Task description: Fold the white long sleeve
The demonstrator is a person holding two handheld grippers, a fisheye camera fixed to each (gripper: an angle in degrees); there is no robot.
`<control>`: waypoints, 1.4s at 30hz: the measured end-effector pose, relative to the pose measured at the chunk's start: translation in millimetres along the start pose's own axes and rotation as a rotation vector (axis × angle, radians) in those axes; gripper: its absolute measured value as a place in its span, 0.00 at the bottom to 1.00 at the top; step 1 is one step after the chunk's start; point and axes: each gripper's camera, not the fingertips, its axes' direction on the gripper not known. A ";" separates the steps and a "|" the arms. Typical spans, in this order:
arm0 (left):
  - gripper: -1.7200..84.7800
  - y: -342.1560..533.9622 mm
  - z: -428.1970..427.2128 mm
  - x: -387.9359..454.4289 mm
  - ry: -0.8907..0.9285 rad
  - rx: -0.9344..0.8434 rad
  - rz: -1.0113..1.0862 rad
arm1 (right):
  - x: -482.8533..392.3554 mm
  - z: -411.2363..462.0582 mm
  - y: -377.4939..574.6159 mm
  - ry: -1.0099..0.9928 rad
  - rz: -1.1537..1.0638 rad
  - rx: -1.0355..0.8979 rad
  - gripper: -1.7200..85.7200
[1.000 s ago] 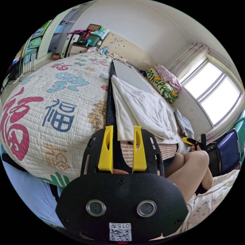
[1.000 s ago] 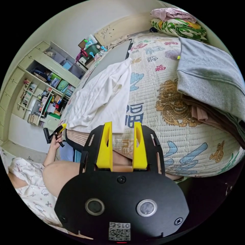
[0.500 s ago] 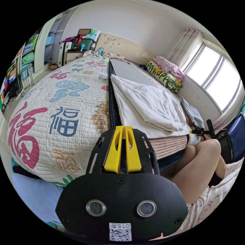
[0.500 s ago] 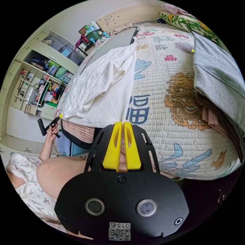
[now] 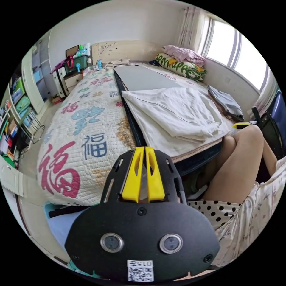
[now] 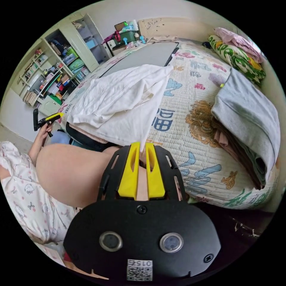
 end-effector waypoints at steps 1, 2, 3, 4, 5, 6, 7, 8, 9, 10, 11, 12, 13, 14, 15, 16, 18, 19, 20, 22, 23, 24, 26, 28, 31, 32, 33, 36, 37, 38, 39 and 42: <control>0.08 -4.8 -9.4 0.3 -0.020 0.028 0.029 | 2.5 -7.7 10.4 0.025 -0.041 0.047 0.07; 0.08 -8.2 -13.5 1.5 -0.015 0.042 0.052 | 2.8 -11.1 14.9 0.034 -0.070 0.068 0.08; 0.09 -17.1 -19.4 6.6 0.021 0.067 0.114 | 1.0 -15.9 22.0 0.043 -0.142 0.101 0.08; 0.10 -27.7 -20.7 16.4 0.084 0.075 0.204 | -5.0 -16.2 27.6 0.040 -0.249 0.113 0.09; 0.10 -33.3 -19.1 23.1 0.119 0.069 0.257 | -9.1 -14.4 29.7 0.035 -0.308 0.109 0.09; 0.11 -44.2 -11.5 39.8 0.195 0.040 0.376 | -18.5 -7.6 32.9 0.021 -0.427 0.085 0.10; 0.11 -52.9 -1.1 58.0 0.276 0.019 0.489 | -27.3 2.4 35.0 0.009 -0.523 0.062 0.11; 0.11 -56.9 4.7 66.1 0.313 0.018 0.531 | -30.9 8.1 35.5 0.002 -0.561 0.055 0.11; 0.12 -64.7 17.5 79.9 0.376 0.020 0.591 | -36.5 20.7 36.1 -0.018 -0.626 0.041 0.12; 0.13 -72.5 31.5 91.5 0.424 0.009 0.640 | -40.3 34.6 36.3 -0.042 -0.683 0.021 0.13; 0.13 -76.2 38.7 96.8 0.440 0.000 0.662 | -41.7 41.6 36.3 -0.052 -0.706 0.008 0.13; 0.14 -82.7 52.4 107.5 0.456 -0.028 0.706 | -44.1 55.9 36.5 -0.068 -0.750 -0.019 0.13; 0.14 -87.0 65.0 118.2 0.460 -0.067 0.757 | -45.6 69.0 37.2 -0.072 -0.783 -0.048 0.14; 0.14 -88.5 70.8 123.0 0.458 -0.087 0.779 | -46.1 75.5 37.8 -0.070 -0.799 -0.062 0.14; 0.14 -90.3 81.3 131.2 0.451 -0.124 0.818 | -46.3 88.3 39.2 -0.056 -0.826 -0.095 0.15; 0.14 -91.4 90.6 137.0 0.444 -0.155 0.847 | -45.9 101.6 41.0 -0.033 -0.852 -0.132 0.15; 0.13 -93.5 101.7 142.6 0.437 -0.178 0.866 | -44.0 122.7 42.0 0.018 -0.875 -0.191 0.17; 0.12 -95.5 106.9 145.1 0.443 -0.179 0.873 | -43.2 136.8 42.6 0.047 -0.891 -0.231 0.17; 0.11 -96.7 109.2 146.4 0.450 -0.178 0.879 | -43.2 143.7 43.4 0.051 -0.908 -0.254 0.17; 0.08 -105.9 118.1 150.8 0.478 -0.172 0.889 | -43.0 166.9 44.1 0.105 -0.959 -0.318 0.15; 0.07 -109.0 120.7 151.8 0.489 -0.174 0.890 | -42.8 170.4 43.3 0.117 -0.969 -0.322 0.14; 0.05 -116.6 125.8 153.1 0.508 -0.180 0.882 | -41.2 174.6 39.3 0.141 -0.970 -0.316 0.11; 0.04 -131.0 130.6 151.6 0.572 -0.172 0.851 | -36.6 178.5 27.5 0.146 -0.944 -0.335 0.06; 0.03 -157.6 134.3 140.3 0.659 -0.120 0.754 | -26.9 175.9 6.0 0.070 -0.874 -0.339 0.02; 0.03 -206.2 143.2 121.6 0.740 -0.070 0.620 | -14.7 164.0 -25.6 0.005 -0.812 -0.318 0.01; 0.02 -219.3 144.9 119.1 0.737 -0.064 0.603 | -12.6 159.8 -34.2 0.008 -0.807 -0.309 0.01; 0.02 -250.4 148.0 115.6 0.707 -0.058 0.572 | -8.3 148.1 -55.9 0.036 -0.800 -0.279 0.01; 0.02 -352.1 148.1 110.3 0.579 0.044 0.446 | 4.8 106.5 -152.6 0.191 -0.706 -0.138 0.01; 0.03 -393.7 145.4 103.8 0.488 0.146 0.280 | 10.4 87.3 -206.4 0.270 -0.596 -0.037 0.02; 0.03 -409.8 142.8 101.5 0.449 0.212 0.190 | 13.2 76.1 -233.3 0.302 -0.523 0.029 0.02; 0.04 -429.7 136.6 103.6 0.391 0.344 0.041 | 18.0 49.6 -279.9 0.319 -0.364 0.189 0.03; 0.10 -428.5 130.5 154.2 0.370 0.498 0.004 | 24.5 -6.3 -319.5 0.138 -0.054 0.547 0.09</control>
